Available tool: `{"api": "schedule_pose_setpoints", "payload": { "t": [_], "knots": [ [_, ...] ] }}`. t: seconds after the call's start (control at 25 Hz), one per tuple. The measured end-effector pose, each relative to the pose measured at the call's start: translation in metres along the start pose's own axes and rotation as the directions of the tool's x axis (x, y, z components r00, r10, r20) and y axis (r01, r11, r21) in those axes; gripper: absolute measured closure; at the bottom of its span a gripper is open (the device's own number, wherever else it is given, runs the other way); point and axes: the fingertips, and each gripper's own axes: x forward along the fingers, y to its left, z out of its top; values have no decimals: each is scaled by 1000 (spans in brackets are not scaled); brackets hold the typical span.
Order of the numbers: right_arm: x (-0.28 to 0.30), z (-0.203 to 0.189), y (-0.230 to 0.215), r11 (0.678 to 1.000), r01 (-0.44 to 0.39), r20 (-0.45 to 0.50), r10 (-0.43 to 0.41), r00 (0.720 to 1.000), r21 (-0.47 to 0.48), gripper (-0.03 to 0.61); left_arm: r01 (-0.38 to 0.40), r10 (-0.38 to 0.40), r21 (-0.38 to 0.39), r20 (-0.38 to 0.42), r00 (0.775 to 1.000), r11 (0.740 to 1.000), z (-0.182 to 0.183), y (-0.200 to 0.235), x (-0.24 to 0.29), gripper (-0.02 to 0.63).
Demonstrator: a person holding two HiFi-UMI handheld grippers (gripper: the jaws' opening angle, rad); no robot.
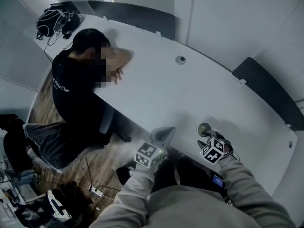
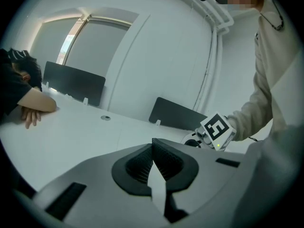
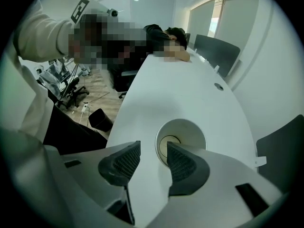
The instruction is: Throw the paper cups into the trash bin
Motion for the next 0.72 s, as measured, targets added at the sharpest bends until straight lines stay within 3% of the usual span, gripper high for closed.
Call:
{"api": "schedule_pose_setpoints", "payload": {
  "t": [0.28, 0.48, 0.72],
  "knots": [
    [5, -1, -9, 998, 65, -3, -65, 998, 9, 534, -19, 19, -22, -7, 1000, 1000, -9, 7, -6, 624],
    [-6, 3, -14, 994, 93, 22, -94, 995, 51, 537, -3, 5, 36, -47, 999, 999, -13, 0, -7, 624],
    [-48, 1, -44, 982, 143, 101, -156, 983, 126, 538, 22, -20, 65, -31, 999, 998, 2, -17, 1, 624]
  ]
}}
